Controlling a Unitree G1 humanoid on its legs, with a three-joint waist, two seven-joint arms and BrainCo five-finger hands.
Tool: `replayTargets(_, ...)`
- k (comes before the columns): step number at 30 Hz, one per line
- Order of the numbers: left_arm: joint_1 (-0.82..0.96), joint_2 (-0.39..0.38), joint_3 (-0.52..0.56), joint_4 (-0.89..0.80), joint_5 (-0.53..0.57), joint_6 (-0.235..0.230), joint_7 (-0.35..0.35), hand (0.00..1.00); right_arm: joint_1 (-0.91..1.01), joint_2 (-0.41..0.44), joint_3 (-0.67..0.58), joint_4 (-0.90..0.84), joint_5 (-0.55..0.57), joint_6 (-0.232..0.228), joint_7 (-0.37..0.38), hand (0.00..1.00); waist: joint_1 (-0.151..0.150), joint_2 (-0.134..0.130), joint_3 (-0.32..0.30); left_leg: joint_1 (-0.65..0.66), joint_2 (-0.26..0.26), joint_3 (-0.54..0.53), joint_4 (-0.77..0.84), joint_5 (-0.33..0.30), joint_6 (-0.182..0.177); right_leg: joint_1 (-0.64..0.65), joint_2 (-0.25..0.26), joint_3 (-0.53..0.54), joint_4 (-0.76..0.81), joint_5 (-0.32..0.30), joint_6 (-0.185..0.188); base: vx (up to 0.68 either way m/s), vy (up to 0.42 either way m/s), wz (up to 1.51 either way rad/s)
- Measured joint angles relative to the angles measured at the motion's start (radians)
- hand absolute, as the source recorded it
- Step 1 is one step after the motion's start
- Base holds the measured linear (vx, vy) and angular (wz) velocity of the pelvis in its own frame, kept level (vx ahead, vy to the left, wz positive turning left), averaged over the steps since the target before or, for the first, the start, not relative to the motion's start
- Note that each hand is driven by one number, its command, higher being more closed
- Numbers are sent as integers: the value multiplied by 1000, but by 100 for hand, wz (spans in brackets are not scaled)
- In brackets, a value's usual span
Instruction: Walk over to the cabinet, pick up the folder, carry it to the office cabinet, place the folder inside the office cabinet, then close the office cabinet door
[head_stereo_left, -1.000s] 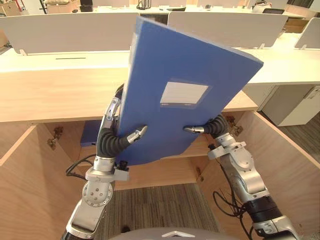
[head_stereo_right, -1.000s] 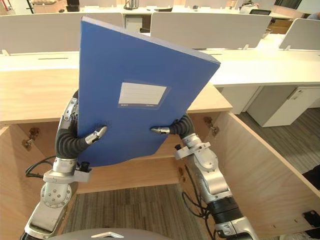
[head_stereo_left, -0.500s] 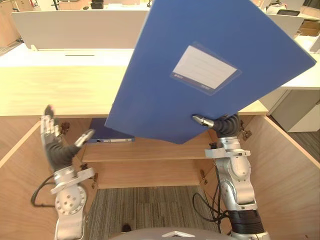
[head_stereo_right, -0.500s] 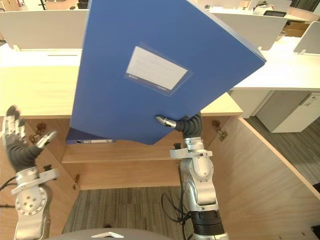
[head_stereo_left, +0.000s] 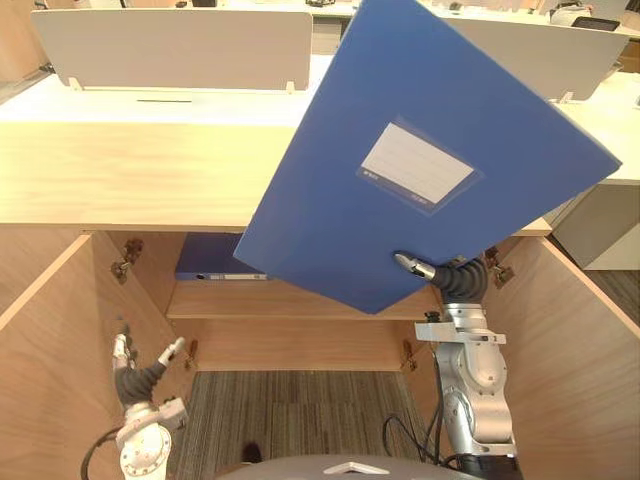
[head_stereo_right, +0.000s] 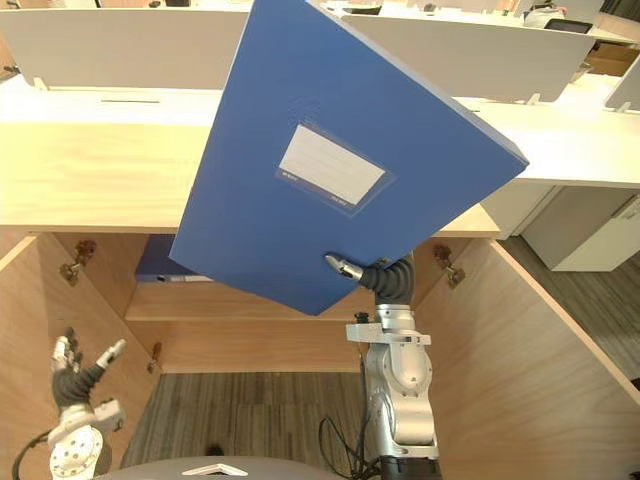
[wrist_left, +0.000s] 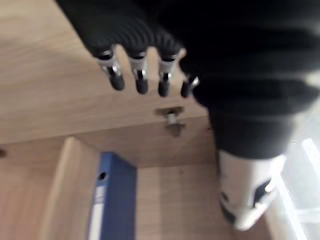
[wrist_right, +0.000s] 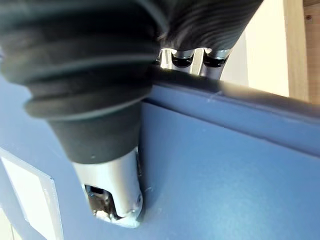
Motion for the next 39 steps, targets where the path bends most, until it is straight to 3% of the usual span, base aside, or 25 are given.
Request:
replayTargets(6, -5, 3, -16, 169, 47, 26, -54, 0, 18, 1, 9, 77, -61, 11, -35, 100, -4, -3, 12, -6, 2, 12, 0, -5, -4, -15, 0, 7, 2, 1, -7, 30, -4, -7)
replayTargets(9, -42, 8, -16, 268, 59, 39, -62, 0, 17, 0, 20, 105, -130, 19, -71, 100, -5, 1, 43, -12, 4, 18, 1, -6, -5, -29, 2, 14, 11, -1, -10, 7, -2, -8)
replayTargets(12, -92, 31, -25, 338, 61, 41, -60, 0, 0, -2, 63, 116, -208, 19, -110, 100, 0, 0, 99, -61, 12, 42, 12, -3, -4, -123, 8, 40, 83, -10, -20, -38, 2, -21)
replayTargets(14, -164, 60, -41, 377, 67, 41, -58, 0, -56, -4, 100, 117, -266, 18, -140, 100, -4, -7, 189, -174, 27, 45, 160, -51, 2, -212, 10, 56, 171, -18, -18, -95, -23, -14)
replayTargets(17, -238, 58, -59, 388, 68, 41, -42, 0, -127, -8, 170, 117, -351, 19, -173, 100, -3, 13, 258, -342, 68, 49, 396, -140, 14, -342, 23, 72, 318, -66, -11, -118, -7, -16)
replayTargets(21, -288, 47, -85, 415, 78, 38, -32, 0, -189, -40, 277, 112, -466, 18, -207, 100, 6, 42, 298, -513, 105, 50, 639, -264, 2, -523, 28, 92, 561, -184, -19, -118, 27, -11)
replayTargets(26, -323, 35, -94, 448, 96, 38, -27, 0, -253, -77, 324, 67, -545, 18, -232, 100, 20, 61, 322, -692, 136, 40, 832, -340, 0, -703, 30, 95, 759, -263, -22, -49, 14, -4)
replayTargets(34, -445, 47, -94, 417, 95, 23, -18, 0, -428, -131, 331, 81, -570, 20, -252, 100, 40, 82, 388, -935, 165, 12, 1073, -412, 17, -942, 30, 91, 1012, -346, -12, -31, -18, -1)
replayTargets(39, -498, 61, -94, 373, 83, 14, -18, 0, -477, -188, 301, 139, -411, 31, -211, 100, 51, 81, 437, -1034, 167, -8, 1130, -416, 14, -1036, 30, 86, 1085, -364, -14, -86, -58, 7)
